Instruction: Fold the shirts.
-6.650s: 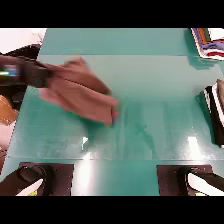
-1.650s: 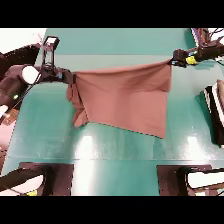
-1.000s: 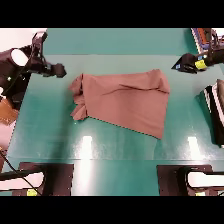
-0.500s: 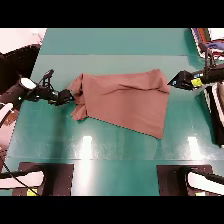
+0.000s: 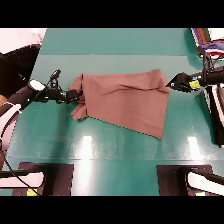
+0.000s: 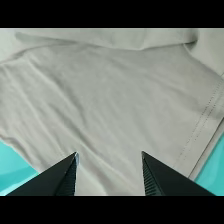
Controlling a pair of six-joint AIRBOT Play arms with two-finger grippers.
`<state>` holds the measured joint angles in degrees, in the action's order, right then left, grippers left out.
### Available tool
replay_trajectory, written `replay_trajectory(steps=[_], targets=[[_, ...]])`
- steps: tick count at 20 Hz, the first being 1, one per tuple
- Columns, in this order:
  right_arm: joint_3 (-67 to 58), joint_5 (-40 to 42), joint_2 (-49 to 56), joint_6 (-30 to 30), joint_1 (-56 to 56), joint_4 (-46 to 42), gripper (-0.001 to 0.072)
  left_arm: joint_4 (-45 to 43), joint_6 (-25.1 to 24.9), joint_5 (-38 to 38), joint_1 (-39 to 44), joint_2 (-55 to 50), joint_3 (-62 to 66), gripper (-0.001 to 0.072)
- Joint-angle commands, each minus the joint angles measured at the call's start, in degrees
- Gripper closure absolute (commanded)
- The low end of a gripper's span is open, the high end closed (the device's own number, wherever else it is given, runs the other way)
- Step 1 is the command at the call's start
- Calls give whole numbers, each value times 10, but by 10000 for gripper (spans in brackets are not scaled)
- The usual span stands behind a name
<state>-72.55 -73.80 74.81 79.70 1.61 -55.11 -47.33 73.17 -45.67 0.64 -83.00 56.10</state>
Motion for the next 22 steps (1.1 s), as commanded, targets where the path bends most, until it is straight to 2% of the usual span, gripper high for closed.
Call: replay_trajectory(steps=[1,5,8,9,10,11,14,17,22], targets=[[1,-24,-1,0,-12,-1,262,-18,4,-32,1,8,45,681],[56,-48,-45,0,-54,-35,262,-148,40,-85,1,97,89,681],[168,-60,-106,5,-97,-66,259,-188,39,-161,1,168,89,680],[212,-59,-125,5,-111,-64,241,-189,37,-183,1,182,89,680],[253,-53,-141,5,-120,-64,164,-189,38,-199,1,193,89,679],[294,-43,-152,5,-124,-63,154,-189,38,-207,1,196,89,679],[383,-32,-160,5,-118,-43,160,-186,40,-214,1,198,89,679],[441,15,-160,5,-72,3,173,-184,40,-212,2,198,89,679],[459,83,-158,25,18,27,191,-184,40,-212,1,198,89,679]])
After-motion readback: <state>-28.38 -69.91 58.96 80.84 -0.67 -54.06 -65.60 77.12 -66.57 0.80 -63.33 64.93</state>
